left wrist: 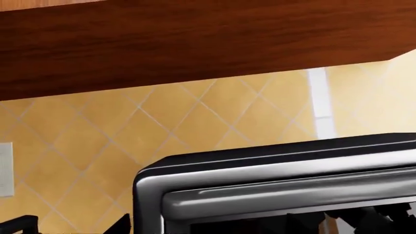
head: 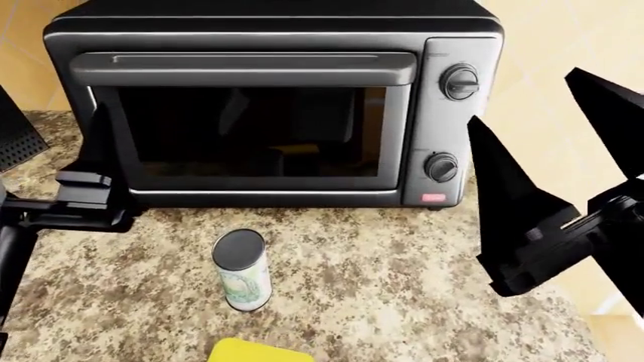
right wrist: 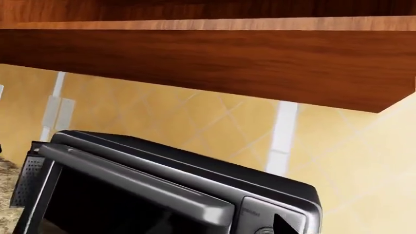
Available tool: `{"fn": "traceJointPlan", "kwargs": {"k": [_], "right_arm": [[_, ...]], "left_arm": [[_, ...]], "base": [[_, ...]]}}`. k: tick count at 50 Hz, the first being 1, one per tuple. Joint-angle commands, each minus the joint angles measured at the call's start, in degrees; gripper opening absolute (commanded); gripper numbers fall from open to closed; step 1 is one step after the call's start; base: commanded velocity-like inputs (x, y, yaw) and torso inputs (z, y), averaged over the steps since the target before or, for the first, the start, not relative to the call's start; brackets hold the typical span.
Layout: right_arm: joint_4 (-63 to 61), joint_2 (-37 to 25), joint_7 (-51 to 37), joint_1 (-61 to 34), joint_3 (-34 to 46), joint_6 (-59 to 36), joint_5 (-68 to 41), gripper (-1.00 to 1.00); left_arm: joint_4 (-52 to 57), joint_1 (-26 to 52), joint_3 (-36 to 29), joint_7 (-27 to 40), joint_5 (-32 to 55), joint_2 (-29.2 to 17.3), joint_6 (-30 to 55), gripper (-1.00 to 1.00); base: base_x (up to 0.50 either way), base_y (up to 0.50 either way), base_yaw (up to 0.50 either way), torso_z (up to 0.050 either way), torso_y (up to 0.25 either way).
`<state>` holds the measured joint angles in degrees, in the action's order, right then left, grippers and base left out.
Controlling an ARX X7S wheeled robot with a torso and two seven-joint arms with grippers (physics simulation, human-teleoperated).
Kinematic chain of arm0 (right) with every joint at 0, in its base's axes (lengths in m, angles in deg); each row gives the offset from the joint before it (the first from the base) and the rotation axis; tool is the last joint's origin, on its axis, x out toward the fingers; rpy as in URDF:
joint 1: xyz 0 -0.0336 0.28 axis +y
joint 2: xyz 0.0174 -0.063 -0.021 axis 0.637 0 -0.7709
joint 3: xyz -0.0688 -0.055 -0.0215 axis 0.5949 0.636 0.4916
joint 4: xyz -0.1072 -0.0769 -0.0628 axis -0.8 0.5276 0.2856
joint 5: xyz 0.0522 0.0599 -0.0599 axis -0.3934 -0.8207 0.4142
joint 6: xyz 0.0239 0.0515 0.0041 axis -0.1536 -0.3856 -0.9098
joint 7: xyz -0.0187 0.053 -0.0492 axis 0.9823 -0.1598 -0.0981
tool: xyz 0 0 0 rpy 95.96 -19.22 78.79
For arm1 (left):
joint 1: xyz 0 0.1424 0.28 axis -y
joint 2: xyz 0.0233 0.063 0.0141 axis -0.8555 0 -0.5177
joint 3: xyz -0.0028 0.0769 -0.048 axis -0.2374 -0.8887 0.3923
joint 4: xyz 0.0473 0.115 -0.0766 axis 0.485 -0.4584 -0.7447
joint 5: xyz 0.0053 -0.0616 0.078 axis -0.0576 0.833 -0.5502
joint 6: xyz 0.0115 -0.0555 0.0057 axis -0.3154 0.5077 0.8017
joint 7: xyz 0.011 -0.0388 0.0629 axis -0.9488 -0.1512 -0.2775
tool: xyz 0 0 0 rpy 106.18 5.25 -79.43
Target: Pick the cans from the counter and place them in their designated side in the cabinet.
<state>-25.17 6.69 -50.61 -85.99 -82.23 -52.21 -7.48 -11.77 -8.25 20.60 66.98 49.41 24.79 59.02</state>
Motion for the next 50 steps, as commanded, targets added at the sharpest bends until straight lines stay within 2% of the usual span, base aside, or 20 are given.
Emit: {"fn": "traceJointPlan", "kwargs": {"k": [1, 6, 10, 16, 21, 28, 40, 50], "right_arm": [[-0.6, -7.18, 0.39, 2.58, -2.9, 1.57, -14.76, 1.0], [-1.07, -9.54, 4.16, 4.28, -3.57, 0.92, -19.43, 1.0], [-1.24, -7.88, 3.45, 0.04, -1.4, -4.14, -24.45, 1.0], [-0.57, -7.25, 1.46, -4.29, 4.78, -5.21, -30.16, 1.0], [-0.26, -6.93, -2.45, -7.94, 12.95, -4.24, -33.09, 1.0], [2.09, -4.8, -6.59, -11.93, 22.91, -2.92, -35.46, 1.0], [4.12, -2.52, -7.61, -14.3, 30.94, -5.22, -34.71, 1.0], [4.35, -3.61, -10.16, -16.64, 35.65, -4.86, -37.17, 1.0]], "left_arm": [[0.09, -2.27, 1.84, 0.55, 1.65, -1.71, -1.69, 1.0], [0.08, -2.59, 1.55, 0.96, 2.35, -2.42, -1.94, 1.0], [-0.02, -3.22, 0.49, 0.51, 1.42, -2.53, -2.45, 1.0], [-0.08, -4.09, -0.56, 0.3, 0.43, -2.59, -3.31, 1.0], [-0.29, -5.03, -1.22, -0.18, -0.74, -2.51, -4.3, 1.0], [-0.52, -6.3, -1.74, -0.57, -2.04, -2.45, -5.51, 1.0], [-0.75, -6.61, -2.61, 0.05, -2.18, -3.0, -6.5, 1.0], [-1.01, -6.53, -3.48, 0.75, -2.13, -3.6, -7.1, 1.0]], "base": [[0.0, 0.0, 0.0, 0.0, 0.0], [0.0, 0.0, 0.0, 0.0, 0.0], [0.0, 0.0, 0.0, 0.0, 0.0], [0.0, 0.0, 0.0, 0.0, 0.0], [0.0, 0.0, 0.0, 0.0, 0.0], [0.0, 0.0, 0.0, 0.0, 0.0], [0.0, 0.0, 0.0, 0.0, 0.0], [0.0, 0.0, 0.0, 0.0, 0.0]]}}
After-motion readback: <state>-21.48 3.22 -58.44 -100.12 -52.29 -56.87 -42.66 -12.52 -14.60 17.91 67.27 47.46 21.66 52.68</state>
